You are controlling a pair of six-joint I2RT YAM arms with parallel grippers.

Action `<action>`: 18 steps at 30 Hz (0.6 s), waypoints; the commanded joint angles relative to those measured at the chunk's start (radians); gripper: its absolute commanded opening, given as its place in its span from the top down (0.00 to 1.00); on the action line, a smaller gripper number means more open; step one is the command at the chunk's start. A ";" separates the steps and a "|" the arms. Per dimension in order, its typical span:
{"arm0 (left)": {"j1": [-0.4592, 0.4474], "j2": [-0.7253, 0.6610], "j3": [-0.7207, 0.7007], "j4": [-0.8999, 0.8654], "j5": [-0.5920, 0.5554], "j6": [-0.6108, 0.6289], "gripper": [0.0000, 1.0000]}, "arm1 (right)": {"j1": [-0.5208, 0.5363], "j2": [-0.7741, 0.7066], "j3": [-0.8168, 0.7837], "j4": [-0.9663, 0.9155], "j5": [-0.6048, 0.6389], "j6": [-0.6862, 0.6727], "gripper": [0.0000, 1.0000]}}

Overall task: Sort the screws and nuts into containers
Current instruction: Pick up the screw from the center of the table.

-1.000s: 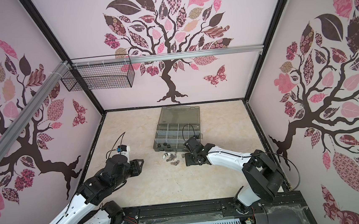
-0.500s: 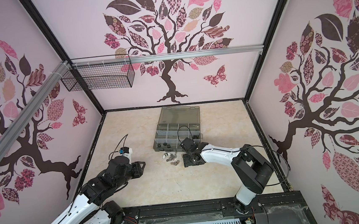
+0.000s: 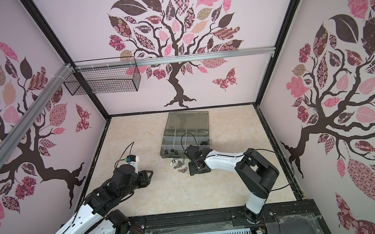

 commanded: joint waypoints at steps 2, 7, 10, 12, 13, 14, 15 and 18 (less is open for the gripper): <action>0.004 -0.011 -0.026 0.019 0.011 -0.007 0.58 | 0.009 0.045 0.035 -0.035 0.034 0.018 0.33; 0.004 -0.011 -0.032 0.023 0.022 -0.008 0.57 | 0.013 0.053 0.027 -0.023 0.033 0.023 0.43; 0.005 -0.010 -0.031 0.021 0.024 -0.007 0.58 | 0.014 0.050 0.025 -0.015 0.034 0.028 0.48; 0.004 -0.015 -0.030 0.019 0.021 -0.007 0.57 | 0.015 0.055 0.030 -0.015 0.035 0.028 0.49; 0.005 -0.018 -0.032 0.022 0.017 -0.009 0.57 | 0.015 0.059 0.036 -0.023 0.033 0.027 0.49; 0.003 -0.024 -0.037 0.026 0.016 -0.014 0.57 | 0.016 0.063 0.041 -0.028 0.034 0.026 0.49; 0.005 -0.029 -0.045 0.034 0.018 -0.016 0.57 | 0.017 0.064 0.042 -0.031 0.034 0.026 0.49; 0.004 -0.029 -0.051 0.038 0.021 -0.017 0.57 | 0.019 0.049 0.031 -0.026 0.038 0.030 0.49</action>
